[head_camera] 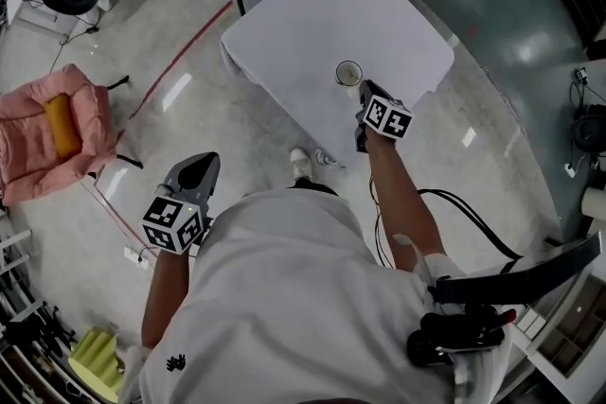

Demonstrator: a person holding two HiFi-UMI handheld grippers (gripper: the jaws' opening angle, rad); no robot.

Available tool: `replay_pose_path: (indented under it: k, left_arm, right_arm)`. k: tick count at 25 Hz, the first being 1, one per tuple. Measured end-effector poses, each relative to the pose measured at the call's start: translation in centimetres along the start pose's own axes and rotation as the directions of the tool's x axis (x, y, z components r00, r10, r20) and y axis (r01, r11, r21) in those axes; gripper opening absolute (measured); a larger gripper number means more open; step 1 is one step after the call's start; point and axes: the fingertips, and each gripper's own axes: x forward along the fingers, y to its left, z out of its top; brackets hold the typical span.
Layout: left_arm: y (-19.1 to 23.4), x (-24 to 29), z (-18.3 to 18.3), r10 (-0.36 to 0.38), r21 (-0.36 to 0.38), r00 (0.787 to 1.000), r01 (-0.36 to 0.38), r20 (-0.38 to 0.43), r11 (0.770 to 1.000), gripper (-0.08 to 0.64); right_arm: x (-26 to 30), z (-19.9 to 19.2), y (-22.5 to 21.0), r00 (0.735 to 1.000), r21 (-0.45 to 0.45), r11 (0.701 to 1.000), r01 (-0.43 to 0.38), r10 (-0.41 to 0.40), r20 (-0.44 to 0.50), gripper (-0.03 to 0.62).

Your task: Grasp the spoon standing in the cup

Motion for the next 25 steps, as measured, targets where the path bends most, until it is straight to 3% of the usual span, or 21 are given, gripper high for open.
replay_pose_path:
  k: [5,14,25]
  left_arm:
    - [1.0,-2.2,-1.0,-0.02,0.004,0.999,0.02,0.028,1.0,0.012]
    - [2.6,-8.5,-3.7,-0.05,-0.003,0.996,0.05,0.077,0.999,0.012]
    - [4.8,-16.2,-9.0,-0.081,0.011,0.992,0.081,0.101,0.997,0.012]
  right_arm:
    - [-3.2,0.9,2.7,0.999,-0.042,0.999,0.006,-0.004,0.046,0.051]
    - [-11.1,0.4,12.0,0.991,-0.126,0.988,-0.09,0.101,0.084,0.051]
    - [-20.5,-6.5,25.7,0.959,-0.201,0.942,-0.268,0.281,0.036,0.051]
